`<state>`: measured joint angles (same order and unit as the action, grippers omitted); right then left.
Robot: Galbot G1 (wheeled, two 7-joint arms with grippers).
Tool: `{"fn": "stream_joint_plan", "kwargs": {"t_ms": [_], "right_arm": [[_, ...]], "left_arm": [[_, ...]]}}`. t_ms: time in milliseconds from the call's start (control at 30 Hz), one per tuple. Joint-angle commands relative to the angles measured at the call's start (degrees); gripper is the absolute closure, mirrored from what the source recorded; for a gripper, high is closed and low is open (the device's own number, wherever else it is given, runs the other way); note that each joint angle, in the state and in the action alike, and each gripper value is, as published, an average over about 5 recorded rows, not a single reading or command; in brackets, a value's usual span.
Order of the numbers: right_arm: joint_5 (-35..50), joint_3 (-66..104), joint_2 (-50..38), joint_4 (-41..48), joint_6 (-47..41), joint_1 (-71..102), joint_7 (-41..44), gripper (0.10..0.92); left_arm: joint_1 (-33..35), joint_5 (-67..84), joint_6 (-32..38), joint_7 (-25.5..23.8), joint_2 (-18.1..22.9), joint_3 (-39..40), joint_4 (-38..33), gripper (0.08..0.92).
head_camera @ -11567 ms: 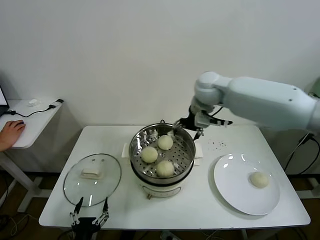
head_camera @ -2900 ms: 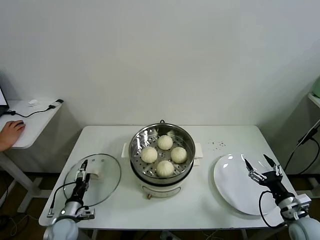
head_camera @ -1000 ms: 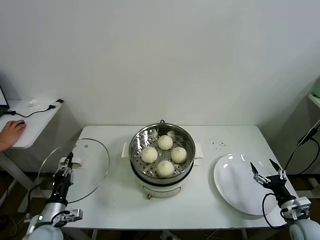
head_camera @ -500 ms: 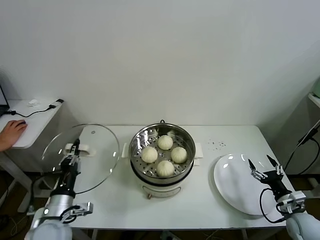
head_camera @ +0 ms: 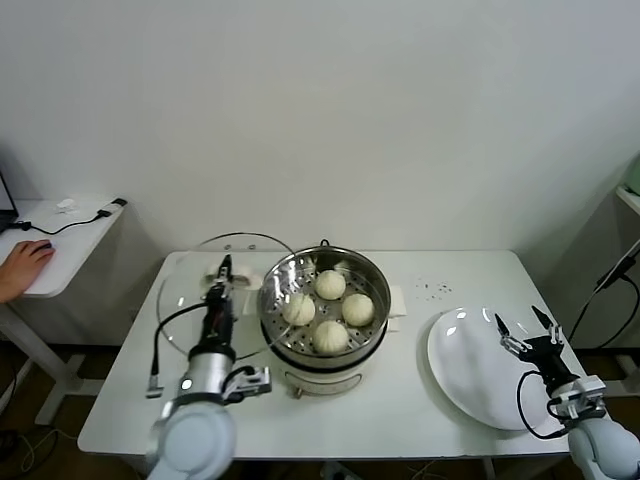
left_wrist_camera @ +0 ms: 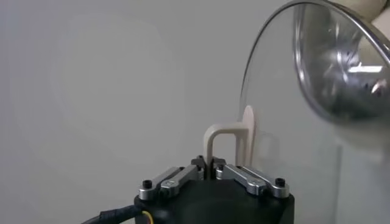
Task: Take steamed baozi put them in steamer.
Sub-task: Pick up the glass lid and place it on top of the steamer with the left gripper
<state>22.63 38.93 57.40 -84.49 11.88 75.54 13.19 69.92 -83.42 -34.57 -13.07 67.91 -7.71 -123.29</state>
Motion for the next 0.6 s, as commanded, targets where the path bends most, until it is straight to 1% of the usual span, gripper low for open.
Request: {"fn": "stream_joint_plan", "kwargs": {"t_ms": [33,133,267,333,433,600], "right_arm": [[-0.89,0.13,0.46,1.0,0.21,-0.66,0.04,0.203],[-0.97,0.54,0.71,1.3,0.26,-0.47,0.13,0.203],[-1.0,1.1,0.9,1.87,0.47,-0.29,0.39,0.203],[-0.97,1.37,0.91,1.97,0.55,-0.19,0.49,0.203],[-0.86,1.77,0.78,2.03,0.58,-0.07,0.6,0.203],[-0.76,2.39,0.56,2.39,0.73,0.03,0.74,0.203]], "left_arm": [[-10.91,-10.13,-8.27,-10.3,12.25,17.45,6.75,0.857],[-10.9,-10.91,-8.28,-9.81,15.72,18.49,9.12,0.857],[-10.38,-11.64,-8.08,-7.39,20.51,18.73,12.58,0.857],[-10.53,-11.78,-7.96,-6.09,22.2,18.51,14.37,0.857],[-11.51,-11.69,-7.97,-4.69,23.71,18.15,17.08,0.857],[-12.97,-11.62,-8.22,-3.38,25.02,18.06,20.9,0.857]]}}
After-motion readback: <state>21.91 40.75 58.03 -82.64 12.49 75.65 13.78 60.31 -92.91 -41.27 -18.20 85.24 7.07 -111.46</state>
